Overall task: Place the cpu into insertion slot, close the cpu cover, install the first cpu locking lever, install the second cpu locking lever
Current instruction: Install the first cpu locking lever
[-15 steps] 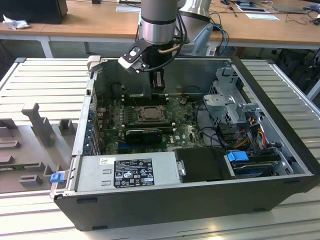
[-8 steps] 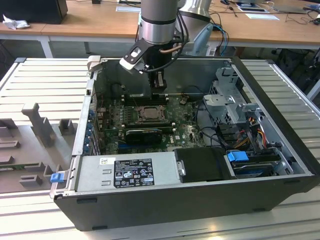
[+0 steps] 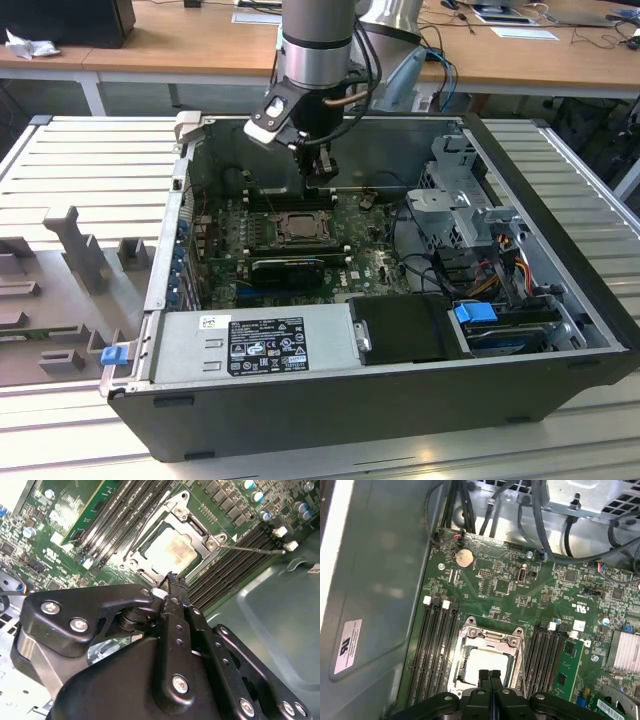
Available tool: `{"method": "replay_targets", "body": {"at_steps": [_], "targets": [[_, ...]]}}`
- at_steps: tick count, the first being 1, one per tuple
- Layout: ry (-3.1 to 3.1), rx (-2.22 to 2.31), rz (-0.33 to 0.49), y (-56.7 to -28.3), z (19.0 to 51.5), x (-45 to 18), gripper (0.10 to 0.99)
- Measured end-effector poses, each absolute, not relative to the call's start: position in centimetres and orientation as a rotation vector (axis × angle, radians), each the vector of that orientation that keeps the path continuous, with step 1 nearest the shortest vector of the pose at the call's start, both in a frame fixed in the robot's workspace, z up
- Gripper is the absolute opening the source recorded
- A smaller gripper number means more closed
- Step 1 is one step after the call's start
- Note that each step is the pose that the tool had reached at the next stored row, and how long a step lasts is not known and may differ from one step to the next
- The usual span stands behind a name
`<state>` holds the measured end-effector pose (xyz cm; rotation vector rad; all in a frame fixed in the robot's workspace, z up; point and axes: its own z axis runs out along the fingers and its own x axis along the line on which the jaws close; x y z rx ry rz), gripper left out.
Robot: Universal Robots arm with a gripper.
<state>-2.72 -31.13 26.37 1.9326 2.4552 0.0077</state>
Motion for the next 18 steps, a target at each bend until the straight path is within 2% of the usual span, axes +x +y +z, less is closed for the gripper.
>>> {"method": "replay_targets", "body": {"at_steps": [18], "targets": [[2.723,1.534,0.011,-31.13,26.37,-2.73,0.106]]}}
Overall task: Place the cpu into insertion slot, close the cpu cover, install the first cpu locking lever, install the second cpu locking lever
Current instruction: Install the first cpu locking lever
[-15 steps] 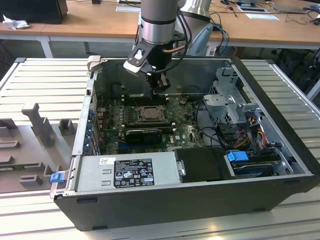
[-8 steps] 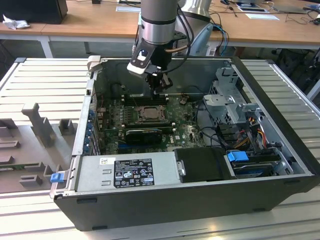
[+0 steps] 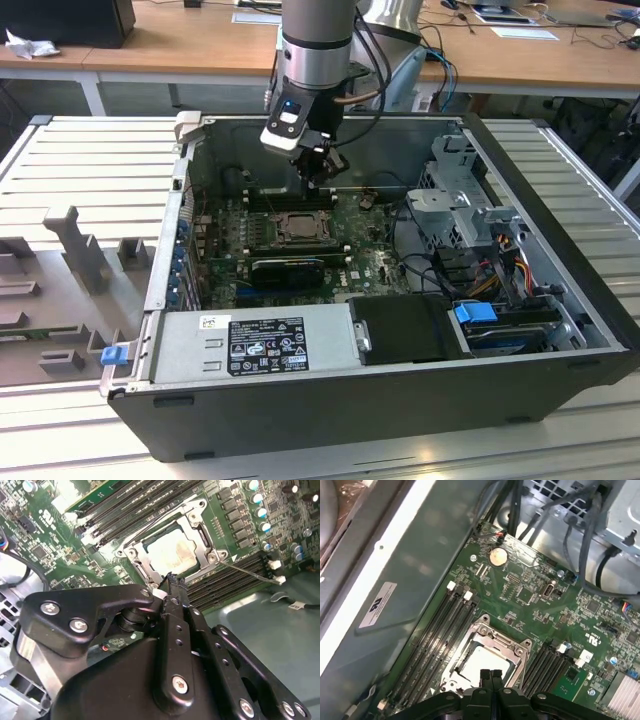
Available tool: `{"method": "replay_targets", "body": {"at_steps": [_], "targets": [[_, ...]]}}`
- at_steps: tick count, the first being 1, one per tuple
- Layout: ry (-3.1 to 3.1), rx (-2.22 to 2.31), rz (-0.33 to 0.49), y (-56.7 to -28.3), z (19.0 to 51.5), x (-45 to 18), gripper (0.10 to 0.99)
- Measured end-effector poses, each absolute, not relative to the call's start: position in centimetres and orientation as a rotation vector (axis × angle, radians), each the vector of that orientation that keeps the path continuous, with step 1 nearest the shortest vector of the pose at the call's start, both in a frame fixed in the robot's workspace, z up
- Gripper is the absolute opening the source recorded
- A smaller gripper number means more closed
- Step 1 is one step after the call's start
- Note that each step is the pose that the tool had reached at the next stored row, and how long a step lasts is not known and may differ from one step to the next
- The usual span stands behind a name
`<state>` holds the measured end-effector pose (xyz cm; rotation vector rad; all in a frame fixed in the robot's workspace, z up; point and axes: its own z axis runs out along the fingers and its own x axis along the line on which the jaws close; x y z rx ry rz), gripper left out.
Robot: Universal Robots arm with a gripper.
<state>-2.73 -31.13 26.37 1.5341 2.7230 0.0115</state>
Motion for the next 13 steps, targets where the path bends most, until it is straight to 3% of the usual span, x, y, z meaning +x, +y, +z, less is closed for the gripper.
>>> {"method": "replay_targets", "body": {"at_steps": [13], "targets": [[2.843,1.299,0.014,-31.14,26.37,-2.73,0.106]]}}
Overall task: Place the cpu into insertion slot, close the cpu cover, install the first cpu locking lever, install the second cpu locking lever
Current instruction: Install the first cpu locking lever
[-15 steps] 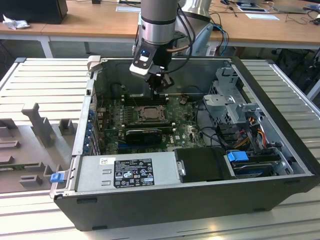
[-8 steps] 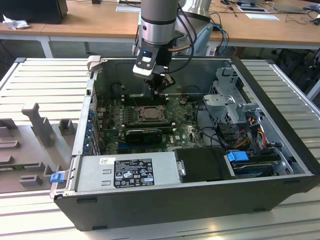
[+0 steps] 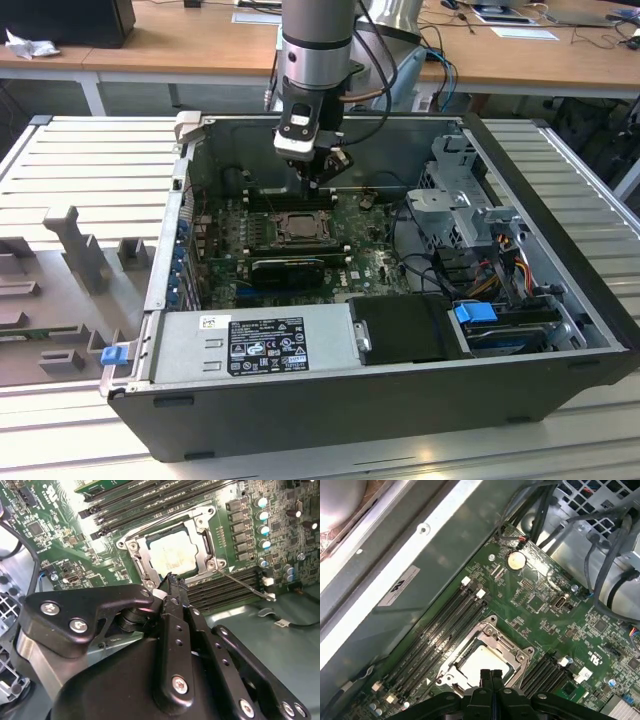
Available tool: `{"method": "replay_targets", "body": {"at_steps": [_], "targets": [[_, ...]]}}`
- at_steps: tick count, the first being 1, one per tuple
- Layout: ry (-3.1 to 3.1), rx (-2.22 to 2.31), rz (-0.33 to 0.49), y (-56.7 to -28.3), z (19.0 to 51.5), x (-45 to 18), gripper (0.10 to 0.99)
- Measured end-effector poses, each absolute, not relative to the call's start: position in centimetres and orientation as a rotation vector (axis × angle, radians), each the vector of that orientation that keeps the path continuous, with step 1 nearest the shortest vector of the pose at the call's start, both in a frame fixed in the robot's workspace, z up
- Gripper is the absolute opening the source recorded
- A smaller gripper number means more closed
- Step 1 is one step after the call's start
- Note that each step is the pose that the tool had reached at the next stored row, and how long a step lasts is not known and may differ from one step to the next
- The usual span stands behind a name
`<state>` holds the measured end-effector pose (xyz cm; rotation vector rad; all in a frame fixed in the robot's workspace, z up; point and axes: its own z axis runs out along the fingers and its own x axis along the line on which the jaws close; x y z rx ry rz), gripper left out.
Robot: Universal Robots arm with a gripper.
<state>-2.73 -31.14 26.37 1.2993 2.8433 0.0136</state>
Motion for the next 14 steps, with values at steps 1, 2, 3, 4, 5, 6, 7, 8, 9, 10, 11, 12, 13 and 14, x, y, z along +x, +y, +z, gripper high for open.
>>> {"method": "replay_targets", "body": {"at_steps": [1,2,3,4,5,6,7,8,9,10,11,12,13,14], "targets": [[2.851,1.282,0.014,-31.14,26.37,-2.73,0.106],[2.860,1.261,0.014,-31.14,26.37,-2.73,0.106],[2.866,1.248,0.014,-31.14,26.37,-2.73,0.106],[2.872,1.234,0.014,-31.14,26.37,-2.73,0.106],[2.877,1.225,0.014,-31.14,26.37,-2.73,0.106],[2.883,1.209,0.014,-31.14,26.37,-2.73,0.106],[2.895,1.181,0.015,-31.14,26.37,-2.73,0.106],[2.906,1.154,0.015,-31.14,26.37,-2.73,0.106],[2.915,1.131,0.015,-31.14,26.37,-2.73,0.106],[2.924,1.108,0.015,-31.14,26.37,-2.73,0.106],[2.931,1.089,0.015,-31.14,26.37,-2.73,0.106],[2.938,1.070,0.016,-31.14,26.37,-2.73,0.106],[2.943,1.056,0.016,-31.14,26.37,-2.73,0.106],[2.948,1.042,0.016,-31.14,26.37,-2.73,0.106]]}}
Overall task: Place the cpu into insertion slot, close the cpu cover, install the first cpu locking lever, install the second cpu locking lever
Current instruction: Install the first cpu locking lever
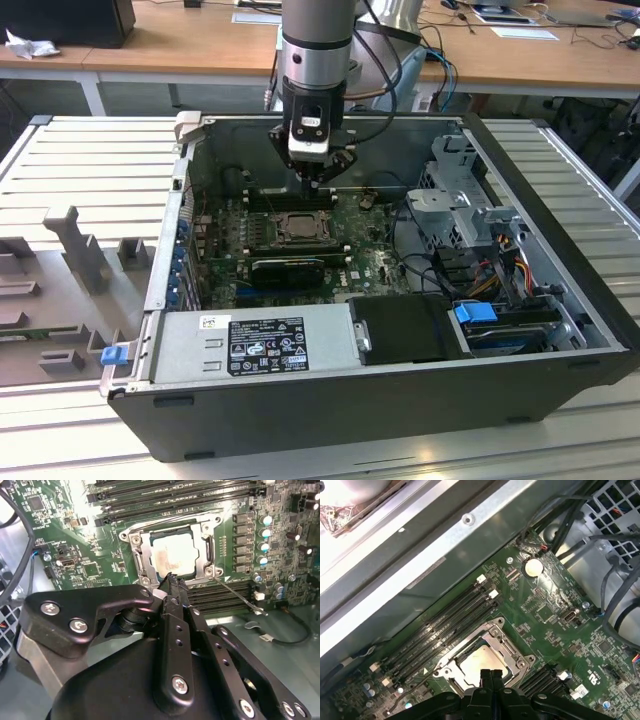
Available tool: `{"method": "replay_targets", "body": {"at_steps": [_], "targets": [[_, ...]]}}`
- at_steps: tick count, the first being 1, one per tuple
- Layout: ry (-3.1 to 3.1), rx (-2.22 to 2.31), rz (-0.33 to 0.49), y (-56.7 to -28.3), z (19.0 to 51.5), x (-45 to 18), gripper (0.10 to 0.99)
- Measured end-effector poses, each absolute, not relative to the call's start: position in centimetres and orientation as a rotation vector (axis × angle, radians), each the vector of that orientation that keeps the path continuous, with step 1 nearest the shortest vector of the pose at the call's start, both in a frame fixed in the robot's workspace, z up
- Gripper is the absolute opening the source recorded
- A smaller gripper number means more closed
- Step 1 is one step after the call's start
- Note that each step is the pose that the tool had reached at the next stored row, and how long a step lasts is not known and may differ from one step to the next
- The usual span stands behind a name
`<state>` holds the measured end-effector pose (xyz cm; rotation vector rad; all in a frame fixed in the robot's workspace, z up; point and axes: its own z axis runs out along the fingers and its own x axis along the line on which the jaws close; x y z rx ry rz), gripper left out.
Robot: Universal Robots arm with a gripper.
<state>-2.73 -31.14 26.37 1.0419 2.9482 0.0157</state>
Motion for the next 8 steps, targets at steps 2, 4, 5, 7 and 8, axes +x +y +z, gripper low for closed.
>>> {"method": "replay_targets", "body": {"at_steps": [2,4,5,7,8], "targets": [[2.961,1.005,0.016,-31.14,26.37,-2.73,0.106],[2.974,0.966,0.016,-31.14,26.37,-2.73,0.106],[2.982,0.941,0.016,-31.14,26.37,-2.73,0.106],[2.996,0.898,0.017,-31.14,26.37,-2.73,0.106],[3.003,0.874,0.017,-31.14,26.37,-2.73,0.106]]}}
